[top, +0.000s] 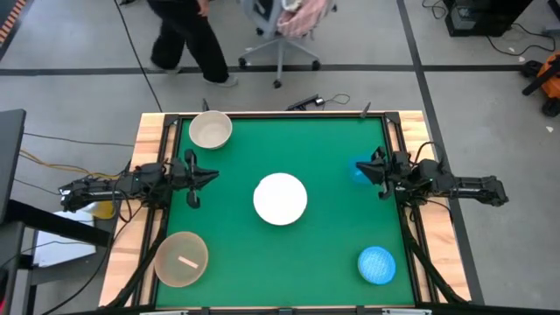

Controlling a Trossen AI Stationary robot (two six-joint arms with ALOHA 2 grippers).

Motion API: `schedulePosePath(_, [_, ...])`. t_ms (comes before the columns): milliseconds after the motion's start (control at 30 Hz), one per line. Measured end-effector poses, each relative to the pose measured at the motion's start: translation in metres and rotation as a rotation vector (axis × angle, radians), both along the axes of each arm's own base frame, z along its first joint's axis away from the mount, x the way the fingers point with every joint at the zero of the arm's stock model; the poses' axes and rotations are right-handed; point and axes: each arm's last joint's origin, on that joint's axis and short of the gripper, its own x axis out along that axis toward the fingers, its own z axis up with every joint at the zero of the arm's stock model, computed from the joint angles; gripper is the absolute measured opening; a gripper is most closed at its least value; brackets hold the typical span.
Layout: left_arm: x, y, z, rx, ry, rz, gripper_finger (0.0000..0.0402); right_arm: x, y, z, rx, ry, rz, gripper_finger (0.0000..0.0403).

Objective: Nest bowls inside each other
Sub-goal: Stack the orange bowl on the white bowl

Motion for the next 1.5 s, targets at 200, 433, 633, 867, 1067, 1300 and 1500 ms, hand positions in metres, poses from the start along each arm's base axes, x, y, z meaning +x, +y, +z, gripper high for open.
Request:
schedulePosePath(200, [-0.001,0.0,0.009,0.002,-0.093,0.003,0.0039,0.004,-0.004,-0.018,0.134,0.169,-0.12,0.0035])
schedulePosePath(433, [0.0,0.0,0.0,-0.013,0.0,0.006,0.0039,0.013,-0.005,-0.029,0.187,0.287,-0.126,0.0083])
schedulePosePath(633, [0.0,0.0,-0.003,-0.137,0.003,-0.004,0.0039,0.024,-0.005,-0.033,0.252,0.315,-0.099,0.0141])
schedulePosePath(867, [0.008,-0.006,-0.012,-0.263,0.102,-0.097,0.0039,0.046,-0.002,-0.023,0.32,0.365,-0.071,0.0179])
schedulePosePath(1067, [0.014,-0.004,-0.018,-0.252,0.164,0.048,0.0039,0.074,-0.011,-0.005,0.295,0.511,-0.246,0.0178])
schedulePosePath(1300, [0.023,0.001,-0.02,-0.185,0.18,0.167,0.0039,0.102,-0.026,0.009,0.268,0.711,-0.355,0.0178])
schedulePosePath(1500, [0.032,0.015,-0.022,-0.173,0.254,0.256,0.0039,0.116,-0.024,0.015,0.27,0.805,-0.308,0.0179])
